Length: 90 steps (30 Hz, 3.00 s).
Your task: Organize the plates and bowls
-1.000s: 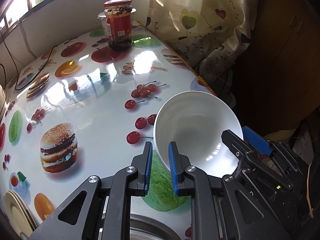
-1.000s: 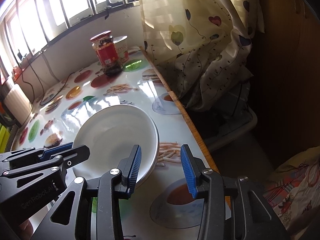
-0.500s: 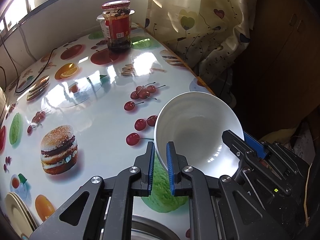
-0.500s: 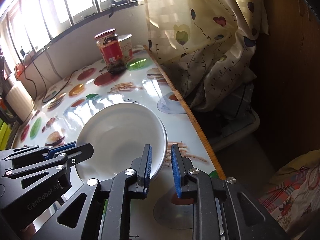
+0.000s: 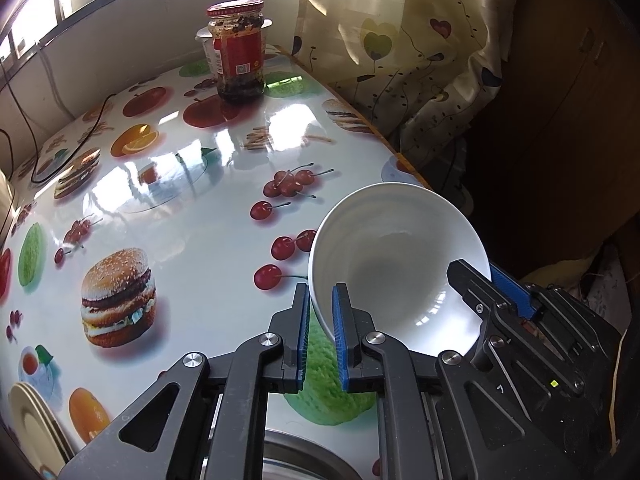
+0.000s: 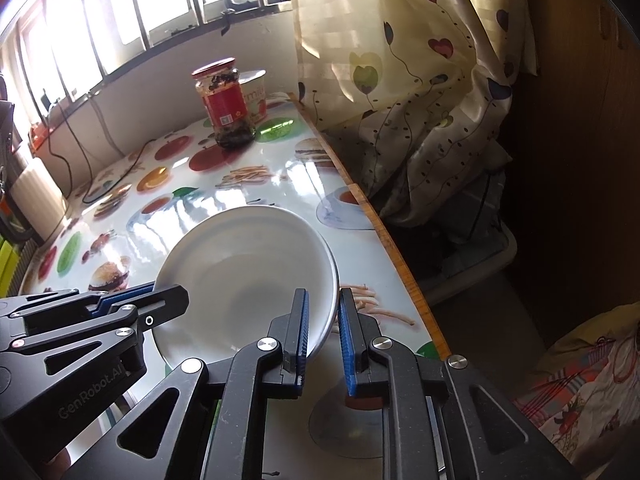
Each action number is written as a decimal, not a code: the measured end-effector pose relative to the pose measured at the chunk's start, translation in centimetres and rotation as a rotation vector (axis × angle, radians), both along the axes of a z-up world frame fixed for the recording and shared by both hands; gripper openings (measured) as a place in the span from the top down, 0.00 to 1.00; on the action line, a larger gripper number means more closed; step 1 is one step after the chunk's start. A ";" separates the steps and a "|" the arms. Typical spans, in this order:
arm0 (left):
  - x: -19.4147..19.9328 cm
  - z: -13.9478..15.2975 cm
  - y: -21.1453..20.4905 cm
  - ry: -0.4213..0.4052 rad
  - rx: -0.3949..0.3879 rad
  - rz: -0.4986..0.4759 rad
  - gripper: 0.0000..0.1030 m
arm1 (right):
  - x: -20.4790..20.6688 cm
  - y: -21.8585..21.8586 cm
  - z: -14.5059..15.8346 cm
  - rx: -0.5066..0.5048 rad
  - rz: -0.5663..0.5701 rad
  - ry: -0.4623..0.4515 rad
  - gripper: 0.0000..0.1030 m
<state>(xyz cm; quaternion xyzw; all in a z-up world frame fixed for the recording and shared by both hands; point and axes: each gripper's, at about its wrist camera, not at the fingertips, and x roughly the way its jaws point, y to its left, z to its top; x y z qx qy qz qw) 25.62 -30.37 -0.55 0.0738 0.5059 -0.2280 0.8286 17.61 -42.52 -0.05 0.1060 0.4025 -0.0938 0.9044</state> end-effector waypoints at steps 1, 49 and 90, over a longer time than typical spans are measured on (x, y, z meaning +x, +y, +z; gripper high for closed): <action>0.0 0.0 0.0 0.000 -0.001 0.000 0.89 | 0.0 0.0 0.0 0.000 0.000 -0.001 0.86; -5.8 5.8 6.9 -0.114 -0.107 0.026 0.90 | -6.5 5.9 6.9 -0.041 0.023 -0.147 0.87; -9.9 4.0 15.7 -0.064 -0.121 0.100 0.90 | -9.9 14.3 5.2 -0.038 0.115 -0.102 0.87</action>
